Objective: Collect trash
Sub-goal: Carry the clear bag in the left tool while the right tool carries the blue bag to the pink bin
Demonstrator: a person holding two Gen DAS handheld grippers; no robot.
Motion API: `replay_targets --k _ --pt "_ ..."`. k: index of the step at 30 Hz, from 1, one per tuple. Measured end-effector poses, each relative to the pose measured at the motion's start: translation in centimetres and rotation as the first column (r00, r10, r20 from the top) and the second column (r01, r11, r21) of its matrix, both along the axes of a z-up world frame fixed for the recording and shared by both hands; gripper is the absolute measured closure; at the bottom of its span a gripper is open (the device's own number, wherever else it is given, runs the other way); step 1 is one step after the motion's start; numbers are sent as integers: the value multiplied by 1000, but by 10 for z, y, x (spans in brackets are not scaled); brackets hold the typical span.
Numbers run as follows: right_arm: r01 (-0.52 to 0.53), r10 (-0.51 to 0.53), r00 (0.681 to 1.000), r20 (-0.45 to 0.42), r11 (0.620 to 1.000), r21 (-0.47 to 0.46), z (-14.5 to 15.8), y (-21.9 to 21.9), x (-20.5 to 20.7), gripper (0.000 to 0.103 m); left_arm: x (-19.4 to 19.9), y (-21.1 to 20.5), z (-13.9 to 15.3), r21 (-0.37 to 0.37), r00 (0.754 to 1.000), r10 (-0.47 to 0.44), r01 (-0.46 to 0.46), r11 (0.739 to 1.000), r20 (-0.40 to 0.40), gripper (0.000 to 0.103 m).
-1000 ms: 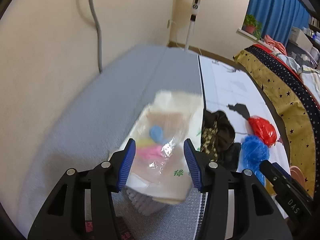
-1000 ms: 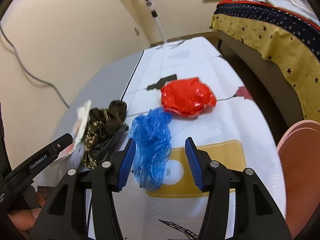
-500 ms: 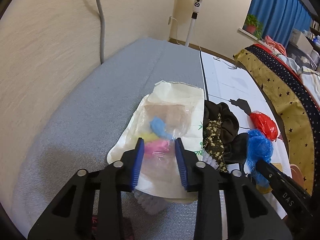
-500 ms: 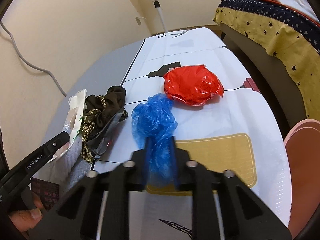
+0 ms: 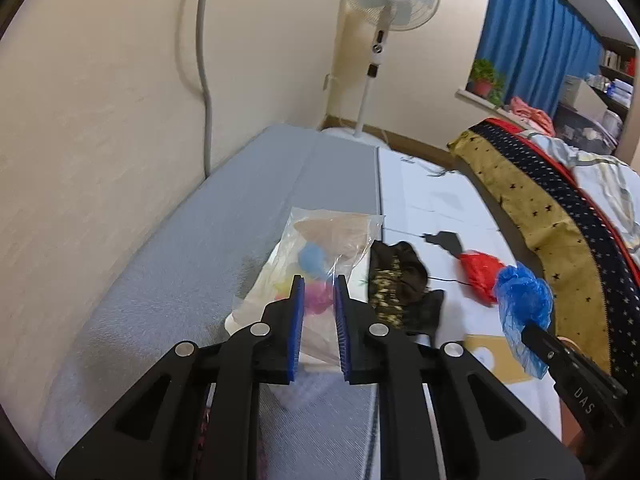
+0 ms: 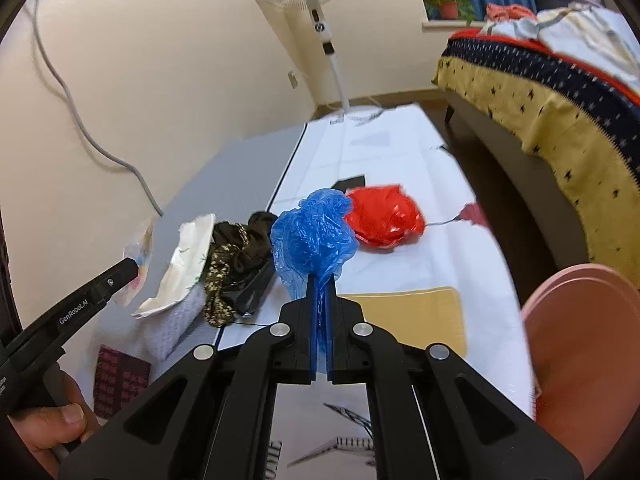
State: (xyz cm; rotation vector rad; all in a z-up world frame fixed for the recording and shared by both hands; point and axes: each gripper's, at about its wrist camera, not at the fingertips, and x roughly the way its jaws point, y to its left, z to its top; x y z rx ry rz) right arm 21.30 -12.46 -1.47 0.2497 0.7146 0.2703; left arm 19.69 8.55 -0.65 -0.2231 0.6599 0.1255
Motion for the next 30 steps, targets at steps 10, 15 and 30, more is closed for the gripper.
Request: replay_targets --k 10,15,30 --pt "47 -42 996 84 997 -53 37 -23 -49 100 -33 -33 24 14 994 -88 87 996 67 89" --pt "85 -77 990 120 994 -68 57 -45 -75 100 -50 -53 34 31 986 -138 135 990 94 89" --pt "191 -170 967 192 976 -100 91 -101 -137 100 -93 -85 45 30 971 -208 206 978 122 89"
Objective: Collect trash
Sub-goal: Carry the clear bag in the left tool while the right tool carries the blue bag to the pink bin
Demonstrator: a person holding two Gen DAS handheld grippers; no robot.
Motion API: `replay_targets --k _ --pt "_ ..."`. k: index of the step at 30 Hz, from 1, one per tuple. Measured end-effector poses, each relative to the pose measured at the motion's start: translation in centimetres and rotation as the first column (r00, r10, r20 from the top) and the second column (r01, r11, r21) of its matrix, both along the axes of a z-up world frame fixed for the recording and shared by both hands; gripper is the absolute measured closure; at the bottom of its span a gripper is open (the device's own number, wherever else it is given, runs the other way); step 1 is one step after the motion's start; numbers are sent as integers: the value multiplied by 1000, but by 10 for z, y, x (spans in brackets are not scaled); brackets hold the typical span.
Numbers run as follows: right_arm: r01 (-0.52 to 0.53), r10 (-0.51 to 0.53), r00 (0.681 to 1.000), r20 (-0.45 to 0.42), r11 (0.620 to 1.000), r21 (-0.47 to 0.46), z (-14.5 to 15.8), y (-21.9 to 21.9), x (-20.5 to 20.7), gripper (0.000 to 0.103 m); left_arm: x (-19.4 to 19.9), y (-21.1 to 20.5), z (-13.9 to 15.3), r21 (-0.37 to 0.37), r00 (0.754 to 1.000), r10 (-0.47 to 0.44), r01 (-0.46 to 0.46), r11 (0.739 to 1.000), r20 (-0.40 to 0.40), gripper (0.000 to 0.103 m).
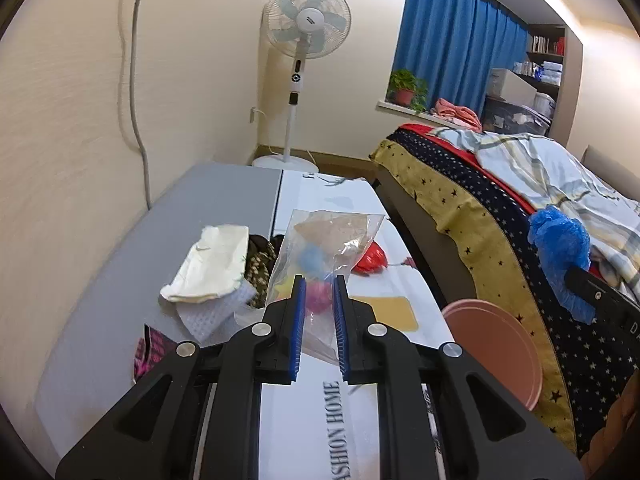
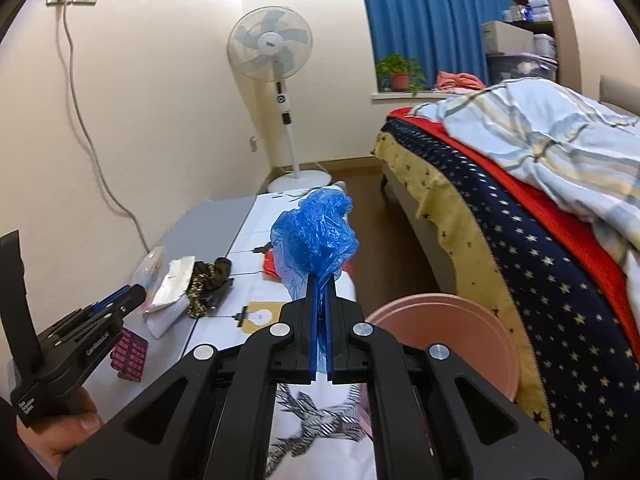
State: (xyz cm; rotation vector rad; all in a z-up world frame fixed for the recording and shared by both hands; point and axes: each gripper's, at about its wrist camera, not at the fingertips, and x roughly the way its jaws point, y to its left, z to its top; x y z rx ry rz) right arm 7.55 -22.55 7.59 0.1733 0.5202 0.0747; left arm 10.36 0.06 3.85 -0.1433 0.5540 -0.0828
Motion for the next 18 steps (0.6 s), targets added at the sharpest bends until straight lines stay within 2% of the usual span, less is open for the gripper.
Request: replay_targets --k 18 --pt "124 -124 992 4 992 38 -17 -43 -19 100 -10 -28 -11 8 997 -71 71 997 -5 89"
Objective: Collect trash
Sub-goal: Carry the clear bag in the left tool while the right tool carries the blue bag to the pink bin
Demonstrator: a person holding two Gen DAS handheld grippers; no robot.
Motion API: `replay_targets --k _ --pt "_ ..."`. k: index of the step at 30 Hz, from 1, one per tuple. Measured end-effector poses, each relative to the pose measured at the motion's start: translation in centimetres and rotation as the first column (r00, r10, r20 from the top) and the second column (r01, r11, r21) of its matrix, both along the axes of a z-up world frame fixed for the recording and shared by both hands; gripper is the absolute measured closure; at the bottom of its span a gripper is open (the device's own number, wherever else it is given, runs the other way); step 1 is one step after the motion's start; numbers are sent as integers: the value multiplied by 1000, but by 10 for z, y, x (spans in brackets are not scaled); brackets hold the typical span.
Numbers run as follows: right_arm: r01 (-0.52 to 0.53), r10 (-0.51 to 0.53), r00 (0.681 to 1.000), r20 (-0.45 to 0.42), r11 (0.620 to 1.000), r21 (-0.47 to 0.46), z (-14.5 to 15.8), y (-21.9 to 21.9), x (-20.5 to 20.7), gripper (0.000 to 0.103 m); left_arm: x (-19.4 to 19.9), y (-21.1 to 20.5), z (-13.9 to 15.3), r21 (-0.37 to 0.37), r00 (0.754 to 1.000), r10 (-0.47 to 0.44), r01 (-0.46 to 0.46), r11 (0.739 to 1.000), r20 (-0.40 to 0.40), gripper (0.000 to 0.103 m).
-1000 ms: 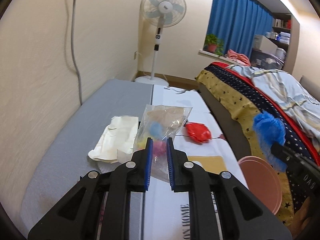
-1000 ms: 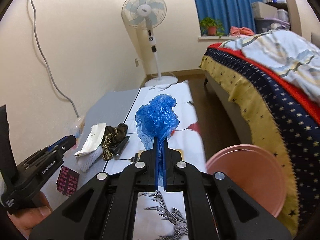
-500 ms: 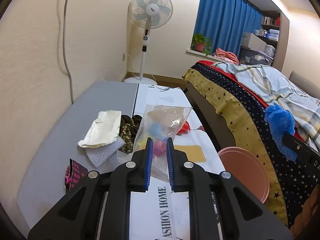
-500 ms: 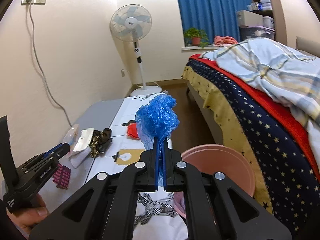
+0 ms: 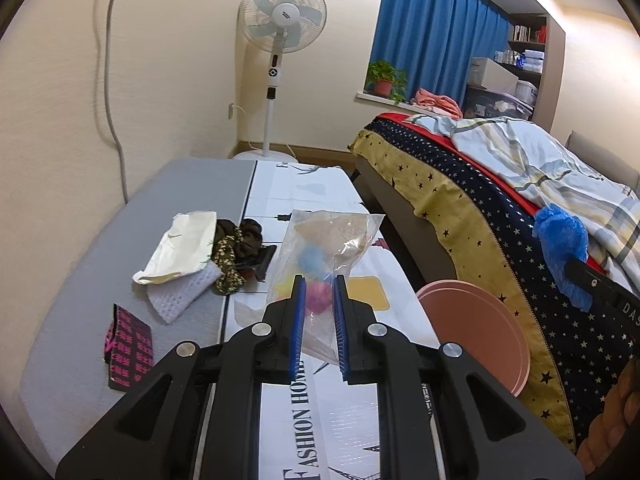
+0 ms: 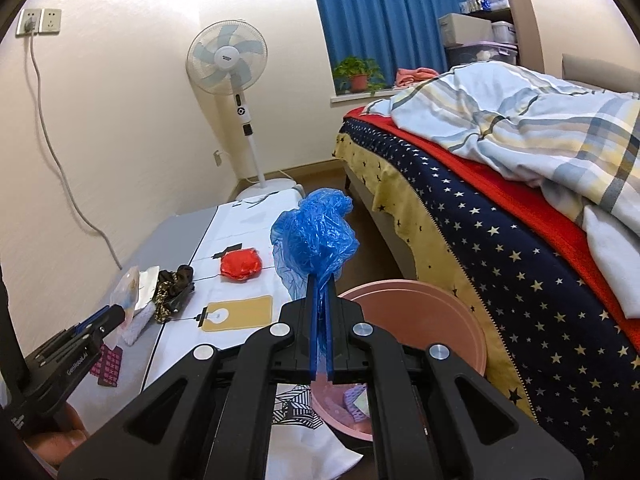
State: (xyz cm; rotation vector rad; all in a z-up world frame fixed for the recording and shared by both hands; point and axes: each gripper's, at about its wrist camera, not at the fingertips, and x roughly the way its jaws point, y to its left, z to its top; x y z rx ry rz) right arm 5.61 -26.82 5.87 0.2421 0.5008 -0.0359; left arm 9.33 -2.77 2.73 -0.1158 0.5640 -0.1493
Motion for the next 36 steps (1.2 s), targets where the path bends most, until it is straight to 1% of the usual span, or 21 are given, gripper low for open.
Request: replay_targets --k 21,36 --pt "62 -62 998 -16 998 -27 -9 -16 3 100 12 -34 -9 -24 998 -70 70 997 1 89" --pt "125 -126 991 -47 992 -24 -19 -32 8 100 26 -72 -21 -48 986 -164 163 985 -11 89"
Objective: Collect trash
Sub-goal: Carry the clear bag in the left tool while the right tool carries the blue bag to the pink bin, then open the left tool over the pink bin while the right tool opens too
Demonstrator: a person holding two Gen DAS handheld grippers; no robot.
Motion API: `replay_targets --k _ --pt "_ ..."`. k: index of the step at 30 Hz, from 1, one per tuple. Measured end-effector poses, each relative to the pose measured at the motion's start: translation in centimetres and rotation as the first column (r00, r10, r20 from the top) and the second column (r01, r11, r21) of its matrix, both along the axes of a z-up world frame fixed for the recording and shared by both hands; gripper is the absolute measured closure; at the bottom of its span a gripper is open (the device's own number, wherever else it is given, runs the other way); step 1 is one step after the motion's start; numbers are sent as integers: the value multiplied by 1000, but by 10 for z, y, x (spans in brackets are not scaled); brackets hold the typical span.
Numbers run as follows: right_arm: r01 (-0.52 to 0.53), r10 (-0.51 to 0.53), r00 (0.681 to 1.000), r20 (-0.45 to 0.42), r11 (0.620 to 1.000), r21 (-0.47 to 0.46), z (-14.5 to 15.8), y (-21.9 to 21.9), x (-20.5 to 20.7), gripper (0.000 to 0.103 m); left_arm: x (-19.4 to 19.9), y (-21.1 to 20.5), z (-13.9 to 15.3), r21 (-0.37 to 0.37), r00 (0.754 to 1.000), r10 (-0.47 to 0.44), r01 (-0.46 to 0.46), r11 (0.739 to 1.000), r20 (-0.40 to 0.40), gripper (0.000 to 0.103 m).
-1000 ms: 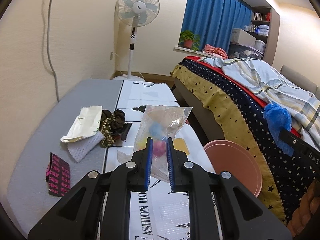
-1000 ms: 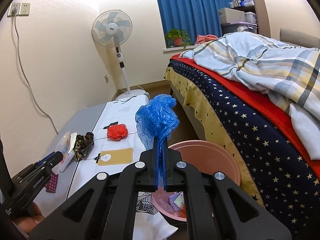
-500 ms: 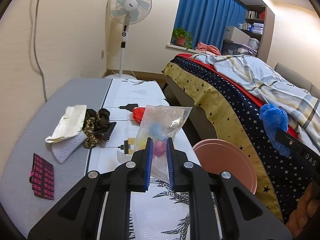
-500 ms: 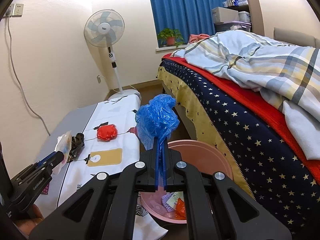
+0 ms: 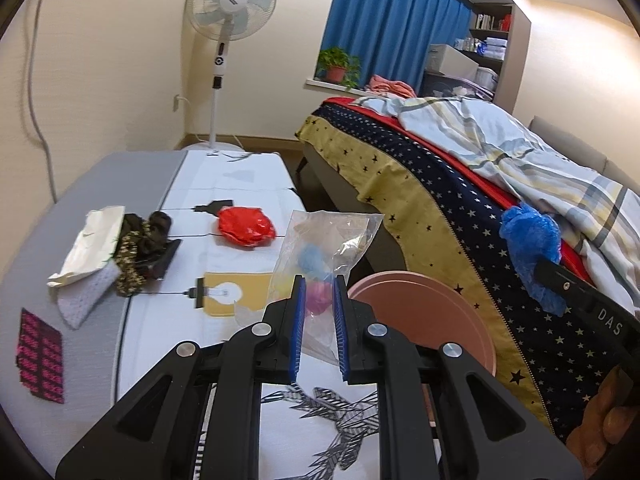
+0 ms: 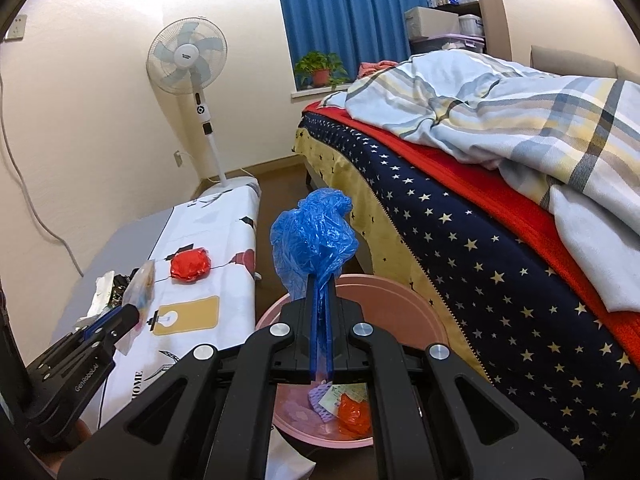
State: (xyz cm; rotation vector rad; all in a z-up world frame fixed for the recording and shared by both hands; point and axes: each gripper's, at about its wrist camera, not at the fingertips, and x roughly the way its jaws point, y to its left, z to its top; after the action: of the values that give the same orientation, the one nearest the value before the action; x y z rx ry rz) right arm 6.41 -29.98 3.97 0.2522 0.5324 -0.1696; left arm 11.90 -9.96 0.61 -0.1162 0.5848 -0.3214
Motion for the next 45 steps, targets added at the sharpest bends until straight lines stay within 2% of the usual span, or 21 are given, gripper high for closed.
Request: replay_targets --k 7,19,40,41,44,45 --pt "34 -34 999 -22 999 -2 -8 -9 3 100 12 -24 -5 -15 998 -67 67 998 4 89" --pt "97 -98 994 -53 995 -13 -25 -23 13 100 26 -65 -16 20 987 -161 161 987 9 89" --pt "170 -172 979 -113 985 -26 -43 -38 27 98 48 -98 -43 29 971 -230 232 972 -63 88" --pt "173 -175 977 -120 985 -26 -43 -38 28 94 49 -99 -44 29 970 -234 236 971 -72 86" --pt "181 -182 974 -138 983 -23 -47 -40 29 76 51 -101 -49 51 970 -224 229 972 -92 58" --pt "184 -185 973 -140 983 -24 -47 -41 29 68 51 -100 -49 49 972 -219 224 973 -90 57"
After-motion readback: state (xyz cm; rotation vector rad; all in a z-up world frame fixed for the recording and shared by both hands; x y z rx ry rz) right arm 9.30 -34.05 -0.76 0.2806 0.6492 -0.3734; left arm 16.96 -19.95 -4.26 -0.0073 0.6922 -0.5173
